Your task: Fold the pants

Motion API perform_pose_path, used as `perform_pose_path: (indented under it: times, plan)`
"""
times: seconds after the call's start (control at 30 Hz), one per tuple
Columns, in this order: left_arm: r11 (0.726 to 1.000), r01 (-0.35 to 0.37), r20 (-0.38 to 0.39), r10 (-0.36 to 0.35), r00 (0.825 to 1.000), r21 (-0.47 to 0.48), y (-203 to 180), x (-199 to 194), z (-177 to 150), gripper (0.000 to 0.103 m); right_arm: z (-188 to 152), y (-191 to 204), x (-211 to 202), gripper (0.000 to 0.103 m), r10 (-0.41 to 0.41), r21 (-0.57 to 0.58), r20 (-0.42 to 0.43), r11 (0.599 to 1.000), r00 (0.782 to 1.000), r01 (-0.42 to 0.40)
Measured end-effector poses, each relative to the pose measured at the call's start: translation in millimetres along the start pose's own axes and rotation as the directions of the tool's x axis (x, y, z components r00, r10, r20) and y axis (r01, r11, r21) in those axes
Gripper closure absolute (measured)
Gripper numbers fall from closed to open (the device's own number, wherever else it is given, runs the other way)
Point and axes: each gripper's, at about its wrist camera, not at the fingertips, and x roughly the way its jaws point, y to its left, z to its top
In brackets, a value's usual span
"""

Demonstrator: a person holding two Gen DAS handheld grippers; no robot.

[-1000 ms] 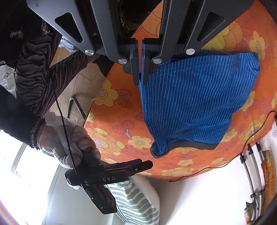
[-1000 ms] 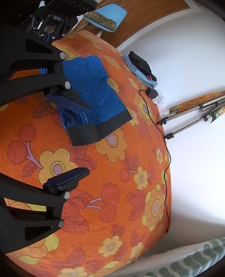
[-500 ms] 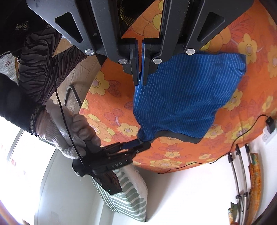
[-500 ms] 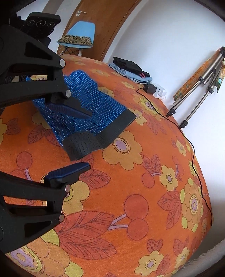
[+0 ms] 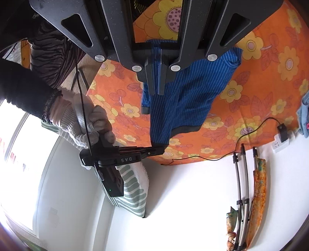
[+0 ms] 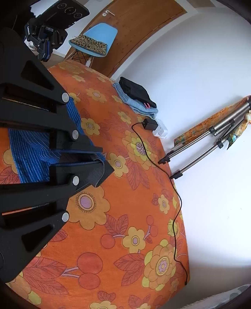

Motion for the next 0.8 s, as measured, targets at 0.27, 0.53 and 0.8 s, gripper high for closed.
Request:
perform_pose_path:
  times: [0.27,0.53,0.8]
  plan:
    - [1.0,0.0,-0.143,0.001,0.99,0.011,-3,47,-20,0.094,-32,-40,4,0.095,-0.098,0.037,-0.097,0.994,0.99,0.102]
    - [0.981,-0.165,-0.222,0.185,0.957,0.106,3,92,-27,0.06,-37,-47,15,0.095,-0.112,0.022,-0.138,0.993,0.984,0.116]
    - [0.969,-0.186,-0.256,0.223,0.941,0.16,-6,110,-36,0.061,-35,-46,14,0.095,-0.105,0.036,-0.13,0.993,0.986,0.111]
